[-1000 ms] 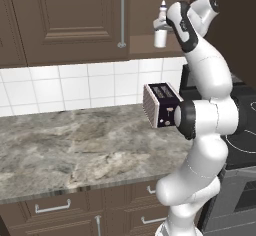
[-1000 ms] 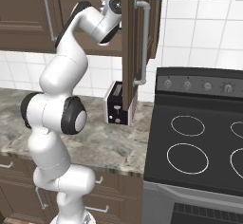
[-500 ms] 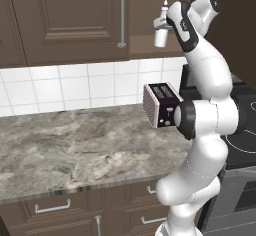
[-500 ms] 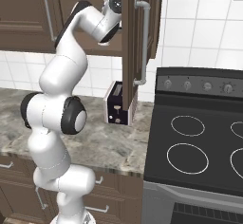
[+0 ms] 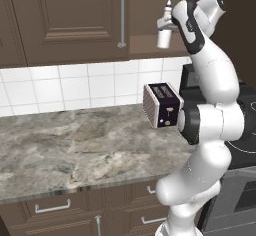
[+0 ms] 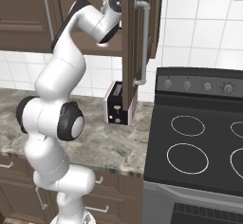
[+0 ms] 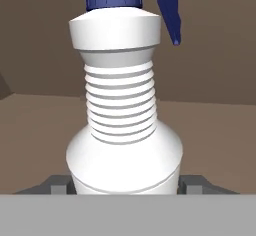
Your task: Open the cabinet. Pick the spray and place it next to the sink. Then close the cabinet.
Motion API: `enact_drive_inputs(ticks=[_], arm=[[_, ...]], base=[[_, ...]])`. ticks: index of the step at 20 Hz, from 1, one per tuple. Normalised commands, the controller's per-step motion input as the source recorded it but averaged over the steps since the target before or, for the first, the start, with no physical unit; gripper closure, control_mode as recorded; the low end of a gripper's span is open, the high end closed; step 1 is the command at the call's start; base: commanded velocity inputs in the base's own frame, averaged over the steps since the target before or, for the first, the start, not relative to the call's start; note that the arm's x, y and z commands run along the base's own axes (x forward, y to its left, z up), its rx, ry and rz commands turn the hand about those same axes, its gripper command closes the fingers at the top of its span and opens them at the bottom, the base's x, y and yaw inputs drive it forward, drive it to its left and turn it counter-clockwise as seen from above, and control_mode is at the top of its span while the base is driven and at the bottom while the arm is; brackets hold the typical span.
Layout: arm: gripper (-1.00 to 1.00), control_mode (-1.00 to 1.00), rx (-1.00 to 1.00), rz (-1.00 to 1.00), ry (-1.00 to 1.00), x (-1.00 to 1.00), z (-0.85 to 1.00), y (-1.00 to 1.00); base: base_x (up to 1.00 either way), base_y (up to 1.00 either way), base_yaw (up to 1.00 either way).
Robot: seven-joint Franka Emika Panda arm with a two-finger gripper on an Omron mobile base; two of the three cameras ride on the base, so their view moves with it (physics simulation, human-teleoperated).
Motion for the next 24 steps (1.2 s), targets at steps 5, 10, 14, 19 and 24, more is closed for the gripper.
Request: enact_drive_inputs(ticks=[5,10,14,19,24], arm=[[1.0,-1.0,0.0,0.0,0.0,-0.79,0.0,0.0],[1.0,-1.0,0.0,0.0,-0.01,-0.89,0.01,0.0],[1.0,-1.0,0.0,0.0,-0.05,-0.88,0.01,0.17],[1.0,-1.0,0.0,0.0,-0.07,-0.94,0.0,0.23],[1.0,-1.0,0.0,0.0,-0.1,-1.0,0.0,0.18]], base=[[0.0,0.0,0.0],[0.0,0.0,0.0],[0.0,0.0,0.0],[0.0,0.0,0.0],[0.0,0.0,0.0]])
